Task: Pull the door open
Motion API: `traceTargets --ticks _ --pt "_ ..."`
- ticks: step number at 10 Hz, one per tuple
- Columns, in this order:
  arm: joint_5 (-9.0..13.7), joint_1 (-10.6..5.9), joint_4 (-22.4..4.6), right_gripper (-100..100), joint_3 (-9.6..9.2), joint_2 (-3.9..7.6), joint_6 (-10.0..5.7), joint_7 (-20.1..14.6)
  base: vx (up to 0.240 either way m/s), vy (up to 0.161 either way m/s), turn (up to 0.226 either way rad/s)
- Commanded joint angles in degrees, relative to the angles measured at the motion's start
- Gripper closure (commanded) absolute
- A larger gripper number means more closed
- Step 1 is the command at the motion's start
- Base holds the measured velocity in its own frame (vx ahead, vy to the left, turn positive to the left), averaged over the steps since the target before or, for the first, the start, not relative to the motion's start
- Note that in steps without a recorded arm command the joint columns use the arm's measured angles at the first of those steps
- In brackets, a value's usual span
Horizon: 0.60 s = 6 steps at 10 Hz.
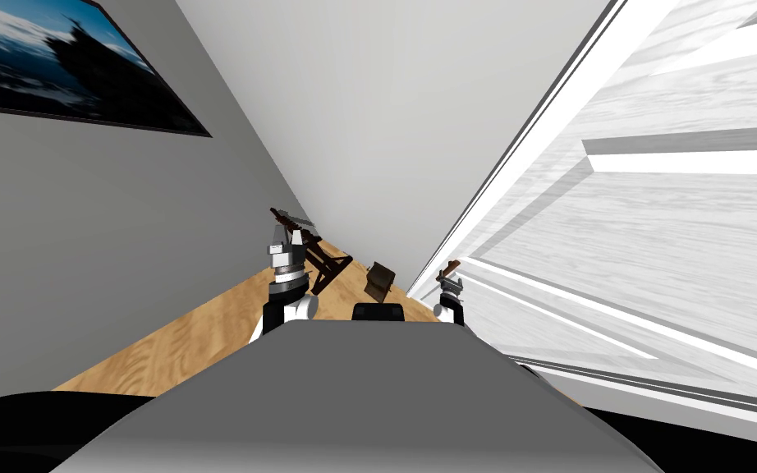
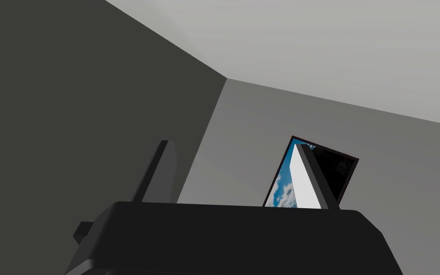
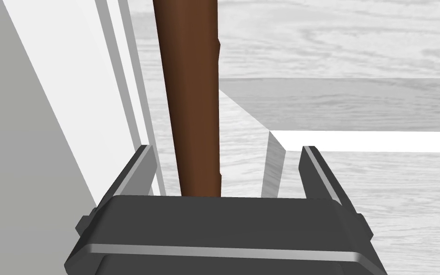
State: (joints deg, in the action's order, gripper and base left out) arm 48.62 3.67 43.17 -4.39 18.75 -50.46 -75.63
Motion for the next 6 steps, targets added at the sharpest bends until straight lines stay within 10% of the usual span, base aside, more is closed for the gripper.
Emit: traceTargets --ticks 1,6 --pt "0.00 0.01 0.00 -100 0.00 0.00 0.00 0.00 0.002 0.009 -0.026" --pt "0.03 -0.33 -0.27 -100 0.29 -0.24 0.01 0.30 -0.001 -0.005 0.014"
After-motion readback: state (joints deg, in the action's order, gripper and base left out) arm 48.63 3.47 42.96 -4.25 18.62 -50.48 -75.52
